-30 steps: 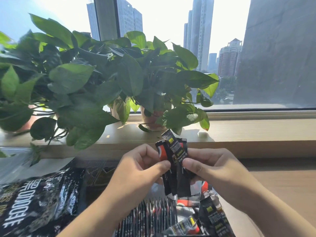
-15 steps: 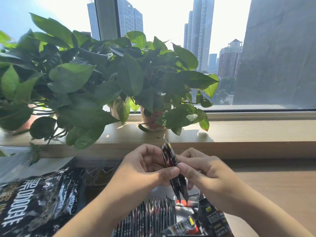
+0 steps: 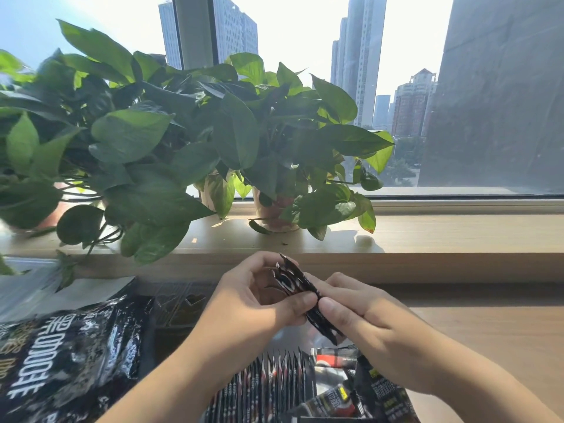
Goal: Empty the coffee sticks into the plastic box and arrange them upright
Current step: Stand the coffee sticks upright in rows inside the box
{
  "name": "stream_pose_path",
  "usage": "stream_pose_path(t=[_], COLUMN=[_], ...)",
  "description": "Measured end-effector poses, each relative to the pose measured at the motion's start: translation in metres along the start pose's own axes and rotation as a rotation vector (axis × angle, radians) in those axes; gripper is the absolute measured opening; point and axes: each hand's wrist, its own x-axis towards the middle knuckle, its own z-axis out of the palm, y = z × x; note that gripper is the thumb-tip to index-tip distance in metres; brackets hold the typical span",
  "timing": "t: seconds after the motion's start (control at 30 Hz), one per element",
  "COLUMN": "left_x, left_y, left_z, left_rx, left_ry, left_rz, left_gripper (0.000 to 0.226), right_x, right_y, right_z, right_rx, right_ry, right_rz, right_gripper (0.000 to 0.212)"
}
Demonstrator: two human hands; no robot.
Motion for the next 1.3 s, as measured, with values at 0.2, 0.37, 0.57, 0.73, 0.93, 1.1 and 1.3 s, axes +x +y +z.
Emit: stream_pose_path(t=[0.2,0.37,0.57,0.73,0.93,1.1,1.3], left_x=[0.0011,0.0001,-0.0004,0.0006,0.0007,0.0008,-0.0029], left_y=[-0.0034,-0.0010,0.0017,0.0015,0.0018,0.0030,0.0060], left_z=[-0.0003,0.0026,0.0026,0.0025,0.0012,0.0016,0.0029], left_rx=[-0.017,-0.051,-0.075,-0.128,-0.118,-0.170,-0.082], left_ry=[0.036,0.004,-0.031,0.003,0.047,0.035,-0.028], left_rz=[-0.003,-0.014,0.011,-0.048,-0.045,-0.049,-0.024], left_gripper=[0.033,0.048,0.028,0.029,0.007,0.023,0.029], right_x=[-0.0013,0.0004,0.0002,0.0004,0.0008,0.0032,0.0021], right_y=[0.0037,0.0034,0.0035,0.0031,0.0054,0.0071,0.0054], right_z=[0.0009,-0.0009,-0.0044,-0.0026,0.0007,0.0028,-0.0029], right_rx=[-0.157,-0.074,-0.020,0.060,0.146,0.110,0.208], right_ry=[-0.027,0.072,0.108,0.198,0.262,0.304,0.376], right_rz=[0.044,0.050,0.025,-0.010,-0.070,-0.071,-0.058], right_gripper=[0.060,0.056,0.055,0.046,0.039,0.044,0.035])
